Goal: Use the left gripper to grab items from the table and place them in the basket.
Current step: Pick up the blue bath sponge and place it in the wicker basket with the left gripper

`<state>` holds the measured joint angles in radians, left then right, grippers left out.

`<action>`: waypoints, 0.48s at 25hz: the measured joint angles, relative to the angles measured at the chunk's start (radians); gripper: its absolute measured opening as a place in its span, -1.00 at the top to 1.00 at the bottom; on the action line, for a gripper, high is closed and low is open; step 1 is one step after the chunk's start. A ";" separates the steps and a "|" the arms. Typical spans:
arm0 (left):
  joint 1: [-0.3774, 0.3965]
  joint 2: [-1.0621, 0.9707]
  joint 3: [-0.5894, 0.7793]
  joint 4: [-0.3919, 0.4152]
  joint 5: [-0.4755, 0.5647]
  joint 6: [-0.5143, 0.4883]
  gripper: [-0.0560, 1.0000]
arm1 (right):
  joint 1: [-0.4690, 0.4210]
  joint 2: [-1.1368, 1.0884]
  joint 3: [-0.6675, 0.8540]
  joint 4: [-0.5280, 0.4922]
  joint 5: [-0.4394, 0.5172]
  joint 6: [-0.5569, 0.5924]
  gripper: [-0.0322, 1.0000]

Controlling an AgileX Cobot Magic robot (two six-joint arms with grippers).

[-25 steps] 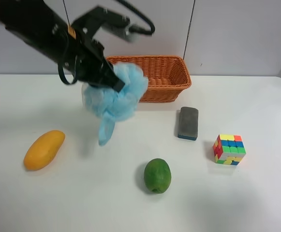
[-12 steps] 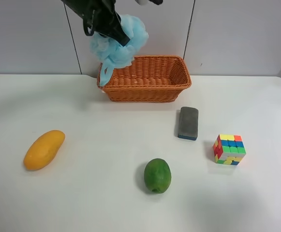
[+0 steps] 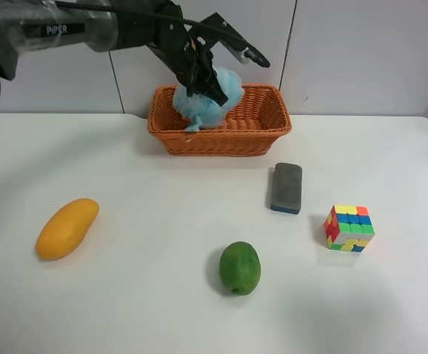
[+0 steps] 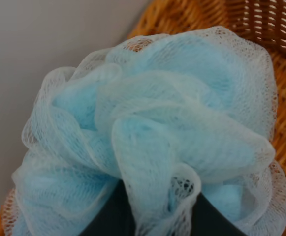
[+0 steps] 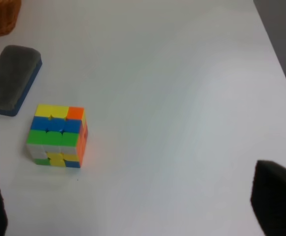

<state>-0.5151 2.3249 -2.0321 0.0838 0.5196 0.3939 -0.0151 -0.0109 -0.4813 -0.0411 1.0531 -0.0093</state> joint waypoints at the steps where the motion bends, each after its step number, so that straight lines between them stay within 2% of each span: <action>1: 0.000 0.002 0.000 -0.004 0.002 0.001 0.73 | 0.000 0.000 0.000 0.000 0.000 0.000 -0.99; 5: 0.000 0.002 -0.004 -0.009 0.002 0.001 0.73 | 0.000 0.000 0.000 0.000 0.000 0.000 -0.99; 7: 0.000 -0.001 -0.004 -0.011 0.011 0.001 0.63 | 0.000 0.000 0.000 0.000 0.000 0.000 -0.99; 8: 0.000 -0.004 -0.004 -0.016 0.018 0.001 0.50 | 0.000 0.000 0.000 0.000 0.000 0.000 -0.99; 9: 0.000 -0.007 -0.004 -0.021 0.029 0.001 0.27 | 0.000 0.000 0.000 0.000 0.000 0.000 -0.99; 11: 0.000 -0.013 -0.004 -0.038 0.034 -0.002 -0.35 | 0.000 0.000 0.000 0.000 0.000 0.000 -0.99; 12: 0.000 -0.017 -0.006 -0.049 0.034 -0.004 -0.59 | 0.000 0.000 0.000 0.000 0.000 0.000 -0.99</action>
<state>-0.5151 2.3080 -2.0378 0.0350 0.5533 0.3902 -0.0151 -0.0109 -0.4813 -0.0411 1.0531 -0.0093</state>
